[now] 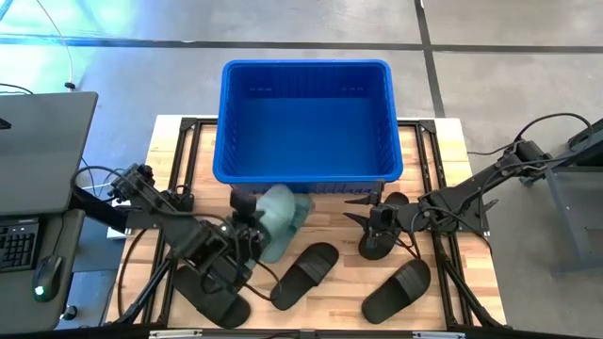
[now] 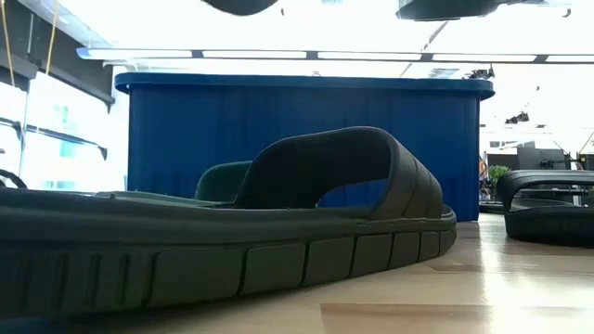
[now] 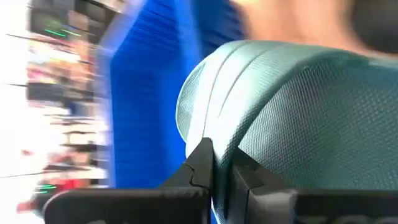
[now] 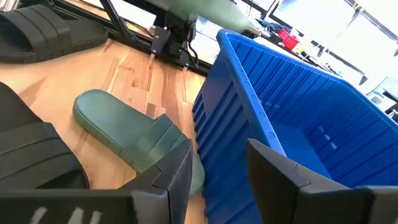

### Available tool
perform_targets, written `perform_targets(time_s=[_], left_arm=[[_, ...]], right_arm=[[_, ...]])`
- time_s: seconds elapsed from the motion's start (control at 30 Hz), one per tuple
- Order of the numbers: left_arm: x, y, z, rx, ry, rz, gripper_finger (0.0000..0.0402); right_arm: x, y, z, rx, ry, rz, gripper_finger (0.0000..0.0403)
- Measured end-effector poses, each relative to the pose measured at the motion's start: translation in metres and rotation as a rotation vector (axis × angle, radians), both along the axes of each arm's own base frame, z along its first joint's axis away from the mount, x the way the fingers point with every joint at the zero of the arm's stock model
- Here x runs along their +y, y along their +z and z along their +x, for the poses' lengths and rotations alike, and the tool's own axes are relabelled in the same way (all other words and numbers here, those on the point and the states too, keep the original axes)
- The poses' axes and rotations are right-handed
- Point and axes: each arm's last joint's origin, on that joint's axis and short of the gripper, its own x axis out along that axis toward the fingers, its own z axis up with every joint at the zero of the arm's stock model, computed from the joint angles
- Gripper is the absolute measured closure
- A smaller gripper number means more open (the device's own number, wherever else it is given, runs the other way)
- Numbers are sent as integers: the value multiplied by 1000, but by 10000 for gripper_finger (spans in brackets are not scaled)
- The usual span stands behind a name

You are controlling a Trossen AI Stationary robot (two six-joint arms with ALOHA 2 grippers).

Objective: Pick and place slides into bin
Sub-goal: Put the green slide into the blue bin

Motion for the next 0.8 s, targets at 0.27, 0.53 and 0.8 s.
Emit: perform_targets(time_s=[0.27, 0.53, 0.8], left_arm=[[72, 45, 15, -92, 203, 192, 398], [203, 42, 28, -117, 606, 164, 397], [327, -1, 41, -145, 561, -47, 397]], right_arm=[[0, 0, 0, -1, 0, 0, 263], [0, 0, 0, -1, 0, 0, 263], [0, 0, 0, -1, 0, 1, 263]])
